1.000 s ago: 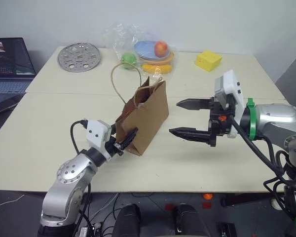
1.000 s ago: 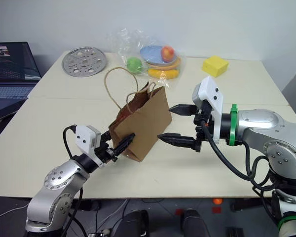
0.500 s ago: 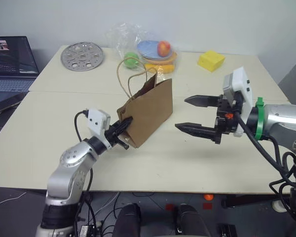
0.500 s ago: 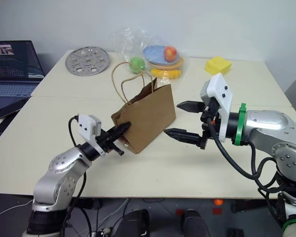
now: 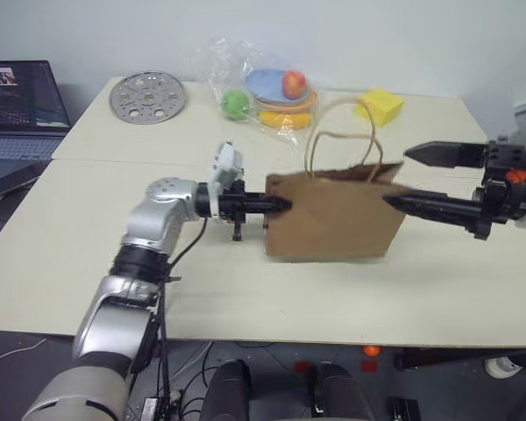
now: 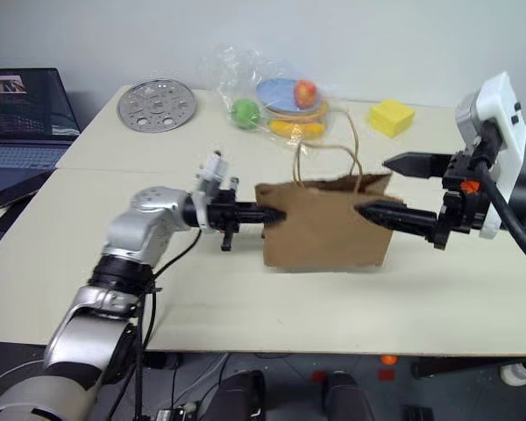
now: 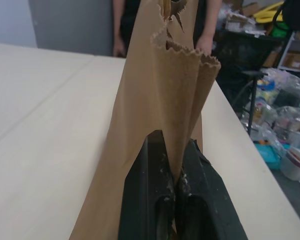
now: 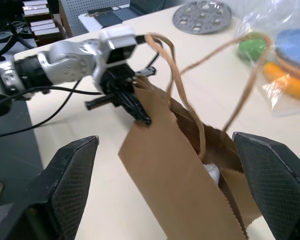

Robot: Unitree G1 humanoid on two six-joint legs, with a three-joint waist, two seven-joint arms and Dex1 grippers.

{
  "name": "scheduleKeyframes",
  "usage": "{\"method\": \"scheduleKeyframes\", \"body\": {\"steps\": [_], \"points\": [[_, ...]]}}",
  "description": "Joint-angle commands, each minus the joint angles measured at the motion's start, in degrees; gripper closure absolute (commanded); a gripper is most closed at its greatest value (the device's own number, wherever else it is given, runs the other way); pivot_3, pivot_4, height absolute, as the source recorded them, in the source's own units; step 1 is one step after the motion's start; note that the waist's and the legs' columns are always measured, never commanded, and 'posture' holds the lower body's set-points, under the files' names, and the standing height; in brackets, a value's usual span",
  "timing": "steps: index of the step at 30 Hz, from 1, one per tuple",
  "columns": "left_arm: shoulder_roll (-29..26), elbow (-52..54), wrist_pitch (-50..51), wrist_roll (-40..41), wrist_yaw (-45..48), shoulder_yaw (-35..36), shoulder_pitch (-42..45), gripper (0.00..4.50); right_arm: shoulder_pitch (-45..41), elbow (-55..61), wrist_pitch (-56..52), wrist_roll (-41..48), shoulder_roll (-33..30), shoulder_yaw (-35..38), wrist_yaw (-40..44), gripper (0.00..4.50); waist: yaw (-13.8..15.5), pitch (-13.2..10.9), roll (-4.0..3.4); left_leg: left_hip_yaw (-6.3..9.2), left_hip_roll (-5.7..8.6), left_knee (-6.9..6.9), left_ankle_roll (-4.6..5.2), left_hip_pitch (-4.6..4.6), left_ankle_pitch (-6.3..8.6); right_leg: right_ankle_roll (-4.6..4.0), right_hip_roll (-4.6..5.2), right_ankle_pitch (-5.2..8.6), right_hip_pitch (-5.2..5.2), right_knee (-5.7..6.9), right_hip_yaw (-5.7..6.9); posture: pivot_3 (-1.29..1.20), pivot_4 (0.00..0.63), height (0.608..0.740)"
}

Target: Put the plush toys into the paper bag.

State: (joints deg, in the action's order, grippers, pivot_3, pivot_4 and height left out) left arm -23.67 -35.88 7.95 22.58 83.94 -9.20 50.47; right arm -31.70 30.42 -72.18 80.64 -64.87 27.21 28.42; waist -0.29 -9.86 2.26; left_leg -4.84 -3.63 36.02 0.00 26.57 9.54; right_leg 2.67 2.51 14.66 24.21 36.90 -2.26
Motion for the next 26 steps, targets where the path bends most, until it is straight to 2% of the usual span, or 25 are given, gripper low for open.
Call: {"method": "scheduleKeyframes", "body": {"steps": [1, 4, 6, 7, 9, 13, 16, 18, 21, 24, 26], "points": [[2.2, -6.8, -7.2, -2.8, 4.9, -0.2, 4.1, 4.49, 5.4, 1.8, 0.3, 1.7, -1.7, 5.2, -0.6, 0.0, 0.1, 0.0, 0.0, 0.03, 0.01, 0.0, 0.0, 0.03, 0.0, 0.04, -0.01, -0.02, 0.01, 0.0, 0.01, 0.0, 0.15, 0.74], [3.3, -11.6, -10.7, -4.2, 6.7, 0.9, 5.7, 3.87, 9.0, 2.6, 1.5, 3.0, -2.0, 6.9, -2.1, 0.0, 0.1, 0.0, -0.01, 0.06, 0.01, 0.03, 0.0, 0.05, 0.0, 0.32, -0.04, -0.17, 0.01, 0.03, 0.0, 0.0, 0.15, 0.74], [3.1, -13.0, -11.4, -4.5, 7.6, 1.7, 6.5, 3.29, 10.4, 2.6, 2.3, 3.3, -2.2, 7.7, -2.5, 0.0, 0.0, 0.0, 0.0, 0.05, -0.01, 0.05, 0.01, 0.05, -0.01, 0.35, -0.06, -0.17, 0.01, 0.03, -0.02, 0.0, 0.15, 0.74], [3.0, -13.4, -11.3, -4.5, 7.7, 2.1, 6.9, 2.86, 10.9, 2.6, 2.6, 3.1, -2.4, 7.9, -2.4, 0.0, -0.1, 0.0, -0.01, 0.06, -0.02, 0.06, 0.01, 0.04, -0.01, 0.35, -0.08, -0.18, 0.0, 0.04, -0.03, 0.0, 0.15, 0.74], [1.9, -13.1, -10.8, -4.5, 8.3, 2.9, 7.5, 2.34, 12.1, 2.0, 3.5, 2.9, -2.0, 8.3, -2.6, 0.0, -0.1, 0.0, 0.0, 0.09, -0.05, 0.08, 0.01, 0.04, -0.01, 0.36, -0.12, -0.18, 0.0, 0.05, -0.03, 0.0, 0.15, 0.74], [-2.6, -10.8, -7.6, -4.3, 6.6, 5.6, 8.3, 1.12, 17.6, 1.7, 5.3, -2.2, -1.5, 10.4, 0.2, 0.0, -0.1, 0.0, -0.01, 0.11, -0.08, 0.11, 0.02, 0.05, -0.02, 0.39, -0.21, -0.2, -0.02, 0.07, -0.04, 0.0, 0.15, 0.74], [-8.2, -2.2, 0.8, -3.0, 3.2, 8.2, 6.1, 0.14, 22.0, 0.7, 5.8, -5.6, -1.6, 14.9, 2.7, 0.0, -0.1, 0.0, -0.01, 0.14, -0.09, 0.1, 0.02, 0.04, -0.02, 0.51, -0.22, -0.26, -0.01, 0.07, -0.08, 0.0, 0.15, 0.74], [-12.0, 7.2, 7.1, -3.6, -3.6, 10.4, 1.9, 0.04, 27.1, 0.1, 6.8, -10.6, -1.0, 18.8, 5.3, 0.0, -0.1, 0.0, -0.02, 0.15, -0.09, 0.09, 0.01, 0.04, -0.02, 0.61, -0.22, -0.27, -0.02, 0.09, -0.08, 0.0, 0.15, 0.74], [-16.5, 22.0, 14.8, -3.4, -11.4, 13.4, -5.7, 0.04, 33.8, -0.9, 11.9, -19.7, 1.7, 20.8, 6.7, 0.0, -0.1, 0.0, -0.03, 0.15, -0.09, 0.05, 0.0, -0.05, -0.01, 0.74, -0.21, -0.22, -0.11, 0.1, -0.07, 0.0, 0.15, 0.74], [-17.2, 29.5, 17.3, -2.7, -15.4, 14.7, -10.0, 0.04, 35.3, -4.1, 19.6, -28.3, 5.4, 17.3, 5.6, 0.0, 0.1, 0.0, -0.04, 0.11, -0.08, 0.09, -0.02, -0.1, -0.03, 0.77, -0.22, -0.21, -0.15, 0.15, -0.07, 0.0, 0.15, 0.74], [-17.2, 30.8, 17.5, -3.0, -17.0, 14.8, -11.1, 0.04, 35.4, -6.3, 23.3, -32.5, 7.0, 14.1, 6.2, 0.0, 0.2, 0.0, -0.04, 0.08, -0.06, 0.22, -0.02, -0.11, -0.05, 0.72, -0.22, -0.2, -0.2, 0.16, -0.01, 0.0, 0.15, 0.74]]}}
